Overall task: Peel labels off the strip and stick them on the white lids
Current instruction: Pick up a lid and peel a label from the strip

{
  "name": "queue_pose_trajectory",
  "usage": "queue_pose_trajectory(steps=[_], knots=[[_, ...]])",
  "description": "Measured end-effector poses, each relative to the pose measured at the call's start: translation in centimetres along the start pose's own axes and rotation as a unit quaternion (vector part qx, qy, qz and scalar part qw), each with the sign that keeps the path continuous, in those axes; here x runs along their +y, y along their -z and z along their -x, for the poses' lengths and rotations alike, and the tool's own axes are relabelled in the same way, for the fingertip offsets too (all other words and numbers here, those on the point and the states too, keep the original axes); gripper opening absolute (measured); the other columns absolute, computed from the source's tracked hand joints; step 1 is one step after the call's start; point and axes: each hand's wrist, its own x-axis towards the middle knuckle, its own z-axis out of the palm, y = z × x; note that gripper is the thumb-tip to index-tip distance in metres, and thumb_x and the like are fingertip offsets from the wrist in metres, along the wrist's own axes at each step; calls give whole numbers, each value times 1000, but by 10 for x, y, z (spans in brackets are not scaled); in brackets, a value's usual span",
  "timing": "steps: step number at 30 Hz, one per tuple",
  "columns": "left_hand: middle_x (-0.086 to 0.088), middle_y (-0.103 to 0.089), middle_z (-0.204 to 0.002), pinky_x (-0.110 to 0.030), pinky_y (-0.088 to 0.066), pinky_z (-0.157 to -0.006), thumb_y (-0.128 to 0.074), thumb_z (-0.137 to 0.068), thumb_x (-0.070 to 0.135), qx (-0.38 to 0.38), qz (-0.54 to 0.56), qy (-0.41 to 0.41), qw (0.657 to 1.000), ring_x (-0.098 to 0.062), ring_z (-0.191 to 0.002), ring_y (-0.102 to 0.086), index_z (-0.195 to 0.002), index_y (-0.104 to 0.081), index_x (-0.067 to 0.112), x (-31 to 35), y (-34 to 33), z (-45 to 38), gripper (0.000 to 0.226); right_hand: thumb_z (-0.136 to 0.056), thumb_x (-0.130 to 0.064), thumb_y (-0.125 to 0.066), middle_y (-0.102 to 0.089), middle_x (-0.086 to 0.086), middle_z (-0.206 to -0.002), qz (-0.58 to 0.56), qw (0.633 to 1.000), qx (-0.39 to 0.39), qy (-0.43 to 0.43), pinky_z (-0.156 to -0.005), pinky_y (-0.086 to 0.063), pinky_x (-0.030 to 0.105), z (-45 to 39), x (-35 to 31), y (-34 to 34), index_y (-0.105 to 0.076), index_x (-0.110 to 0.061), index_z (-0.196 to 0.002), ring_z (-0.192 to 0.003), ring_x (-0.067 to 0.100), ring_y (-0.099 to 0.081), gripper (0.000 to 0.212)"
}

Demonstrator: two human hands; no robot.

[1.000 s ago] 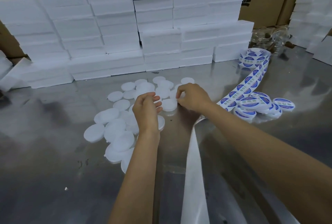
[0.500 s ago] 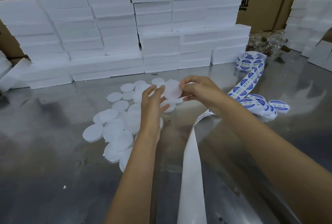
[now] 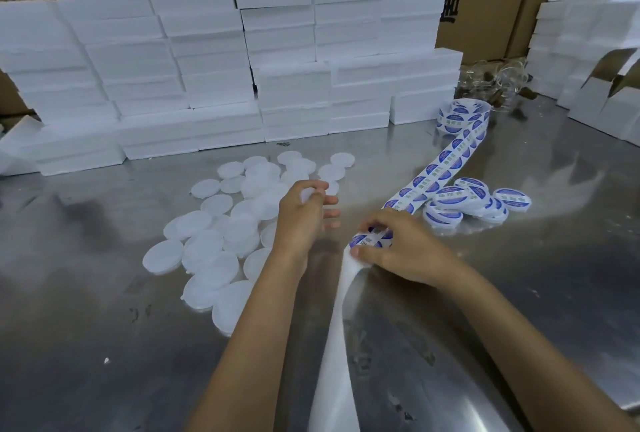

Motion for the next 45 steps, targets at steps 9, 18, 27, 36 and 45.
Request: queue_pose_trajectory(steps=[9, 18, 27, 36, 45], knots=[[-9, -71, -94, -27, -60, -65, -46, -102, 12, -25, -33, 22, 999, -24, -81, -71, -99, -62, 19, -5, -1, -3, 18, -80, -33, -78, -55, -8, -116, -28, 999, 23, -16, -93, -43, 23, 9, 0, -2, -63, -21, -117, -107, 9, -51, 42], [-15, -71, -98, -38, -61, -80, -48, -104, 13, -92, -3, 11, 996, -23, -81, -72, -106, -63, 13, -12, -7, 4, 16, -83, -18, -76, -60, -5, -111, -59, 998, 24, 6, -95, -43, 23, 12, -2, -3, -70, -14, -105, -105, 11, -56, 23], [-10, -72, -94, -32, -62, -75, -48, -106, 20, -110, -21, -20, 993, -18, -81, -75, -106, -63, 18, -17, -15, 7, 15, -79, -17, -79, -62, -5, -109, -85, 996, 31, -27, -89, -53, 30, 12, -1, -3, -68, -17, -101, -95, 7, -62, 25], [-7, -73, -94, -35, -63, -69, -46, -106, 19, -124, -41, -30, 991, -22, -79, -75, -112, -63, 16, -17, -13, 5, 18, -77, -8, -76, -67, -11, -83, -157, 986, 44, -25, -67, -52, 17, 17, -9, -7, -63, -21, -83, -79, 3, -61, 19], [6, -71, -84, -19, -54, -55, -45, -103, 22, -147, -138, -61, 978, -2, -68, -69, -108, -65, 20, -19, -7, 1, 20, -80, -1, -71, -67, -1, -76, -355, 934, -24, -20, -68, -46, 20, 25, -24, 9, -67, -8, -81, -72, 10, -61, 8]])
